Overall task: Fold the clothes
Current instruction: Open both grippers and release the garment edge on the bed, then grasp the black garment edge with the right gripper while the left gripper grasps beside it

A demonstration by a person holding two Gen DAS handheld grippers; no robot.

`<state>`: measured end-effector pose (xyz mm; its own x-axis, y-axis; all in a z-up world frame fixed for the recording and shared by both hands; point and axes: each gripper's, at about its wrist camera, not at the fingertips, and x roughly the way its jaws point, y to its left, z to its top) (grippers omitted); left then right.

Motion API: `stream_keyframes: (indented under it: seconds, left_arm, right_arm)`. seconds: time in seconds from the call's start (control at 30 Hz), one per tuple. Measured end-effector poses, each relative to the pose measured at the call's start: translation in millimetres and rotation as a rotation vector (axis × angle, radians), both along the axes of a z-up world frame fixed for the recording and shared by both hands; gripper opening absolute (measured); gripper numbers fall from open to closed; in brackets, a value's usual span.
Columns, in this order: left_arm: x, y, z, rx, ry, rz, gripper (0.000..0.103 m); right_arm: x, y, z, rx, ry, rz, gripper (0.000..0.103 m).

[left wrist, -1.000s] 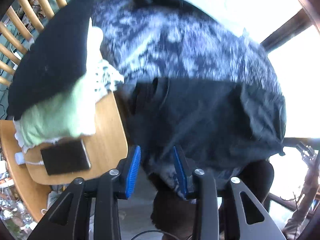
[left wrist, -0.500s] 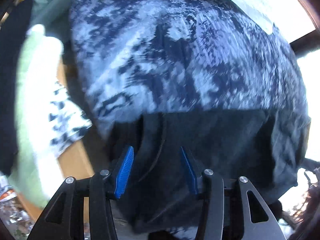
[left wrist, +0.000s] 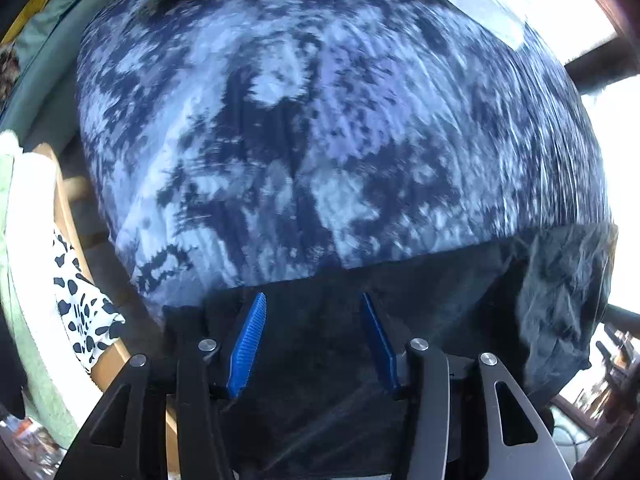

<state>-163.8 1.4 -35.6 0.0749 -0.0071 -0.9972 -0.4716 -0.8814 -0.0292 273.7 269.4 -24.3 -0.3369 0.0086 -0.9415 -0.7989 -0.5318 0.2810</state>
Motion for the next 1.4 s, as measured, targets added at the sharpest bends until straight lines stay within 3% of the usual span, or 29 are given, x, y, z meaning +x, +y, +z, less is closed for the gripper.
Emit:
stream_keyframes:
  seconds: [0.2, 0.33, 0.47, 0.53, 0.77, 0.93, 1.07, 1.17, 1.2, 1.27, 1.3, 1.33, 1.4]
  left_arm:
    - [62, 31, -1, -0.066, 0.044, -0.263, 0.051]
    - [106, 53, 4, -0.05, 0.049, -0.393, 0.051]
    - [142, 91, 19, -0.016, 0.072, -0.516, 0.051]
    - [152, 116, 28, 0.03, 0.047, -0.534, 0.051]
    - [161, 229, 29, 0.156, -0.165, -0.402, 0.051]
    - [159, 289, 16, 0.222, -0.287, -0.236, 0.051]
    - [161, 322, 5, 0.268, -0.376, -0.117, 0.051]
    - [164, 340, -2, 0.262, -0.385, -0.105, 0.051]
    - [166, 345, -3, 0.257, -0.383, -0.106, 0.051]
    - [169, 355, -6, 0.247, -0.378, -0.107, 0.051]
    - [170, 360, -8, 0.241, -0.375, -0.108, 0.051]
    - [172, 365, -9, 0.236, -0.373, -0.109, 0.051]
    - [168, 378, -10, 0.226, -0.361, -0.106, 0.051]
  right_arm:
    - [7, 20, 4, 0.027, 0.044, -0.045, 0.051]
    - [19, 23, -9, 0.016, 0.073, -0.099, 0.052]
    - [37, -2, -22, -0.032, 0.162, -0.145, 0.052]
    - [45, -16, -28, -0.027, 0.195, -0.162, 0.058]
    - [52, -20, -40, 0.016, 0.249, -0.139, 0.062]
    - [48, -1, -45, 0.079, 0.248, -0.056, 0.073]
    - [55, 11, -73, -0.029, 0.298, -0.086, 0.075]
    - [61, 17, -93, -0.114, 0.388, -0.133, 0.075]
    - [64, 18, -98, -0.135, 0.422, -0.148, 0.074]
    - [67, 18, -103, -0.165, 0.494, -0.165, 0.047]
    - [69, 16, -103, -0.207, 0.571, -0.17, 0.014]
    - [69, 14, -100, -0.215, 0.592, -0.176, 0.009]
    - [60, 4, -83, -0.119, 0.501, -0.142, 0.008]
